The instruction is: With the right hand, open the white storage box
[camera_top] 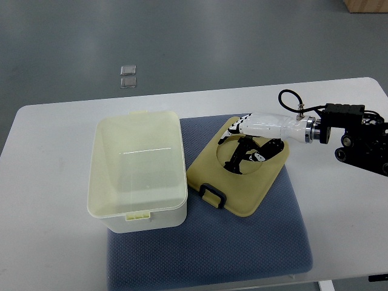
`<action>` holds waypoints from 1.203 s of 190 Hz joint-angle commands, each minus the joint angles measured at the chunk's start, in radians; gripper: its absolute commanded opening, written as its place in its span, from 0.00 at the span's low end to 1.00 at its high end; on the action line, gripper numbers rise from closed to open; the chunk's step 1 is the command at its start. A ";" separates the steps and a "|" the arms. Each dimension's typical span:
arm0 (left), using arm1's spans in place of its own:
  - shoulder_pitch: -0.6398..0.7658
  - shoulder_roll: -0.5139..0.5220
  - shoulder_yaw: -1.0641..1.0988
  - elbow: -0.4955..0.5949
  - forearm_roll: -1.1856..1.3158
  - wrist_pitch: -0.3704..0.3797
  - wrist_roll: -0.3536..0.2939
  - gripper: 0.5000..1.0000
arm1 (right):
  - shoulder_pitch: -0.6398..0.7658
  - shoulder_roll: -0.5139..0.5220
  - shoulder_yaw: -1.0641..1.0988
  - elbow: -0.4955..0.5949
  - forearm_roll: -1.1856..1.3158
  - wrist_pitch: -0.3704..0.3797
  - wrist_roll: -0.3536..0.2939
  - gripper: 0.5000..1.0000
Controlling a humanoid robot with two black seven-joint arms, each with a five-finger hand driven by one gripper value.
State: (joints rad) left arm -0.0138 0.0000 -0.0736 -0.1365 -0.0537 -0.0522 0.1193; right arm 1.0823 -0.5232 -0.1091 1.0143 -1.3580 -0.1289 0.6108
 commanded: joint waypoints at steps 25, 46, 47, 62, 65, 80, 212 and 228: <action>0.000 0.000 0.000 0.000 0.000 0.000 0.000 1.00 | -0.001 -0.009 0.003 0.000 0.007 0.003 0.000 0.65; 0.000 0.000 0.000 0.000 0.000 0.000 0.000 1.00 | -0.004 -0.012 0.061 0.000 0.069 0.006 0.000 0.65; 0.000 0.000 0.000 0.000 0.000 0.000 0.000 1.00 | -0.004 -0.012 0.062 0.000 0.069 0.006 0.000 0.65; 0.000 0.000 0.000 0.000 0.000 0.000 -0.001 1.00 | -0.016 -0.012 0.127 0.000 0.151 0.011 0.000 0.75; 0.000 0.000 0.000 0.000 0.000 0.000 0.000 1.00 | -0.022 -0.012 0.135 0.000 0.160 0.011 0.000 0.77; 0.000 0.000 0.000 0.000 0.000 0.000 0.000 1.00 | -0.056 -0.017 0.184 0.000 0.221 0.012 0.000 0.82; 0.000 0.000 0.000 0.000 0.000 0.000 0.000 1.00 | -0.231 0.134 0.477 -0.157 0.913 0.133 0.000 0.82; 0.000 0.000 0.000 0.000 0.000 0.000 0.000 1.00 | -0.249 0.152 0.513 -0.171 1.019 0.132 0.000 0.82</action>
State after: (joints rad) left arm -0.0139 0.0000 -0.0736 -0.1365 -0.0537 -0.0521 0.1193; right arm 0.8502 -0.3920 0.3634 0.8632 -0.4584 0.0056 0.6108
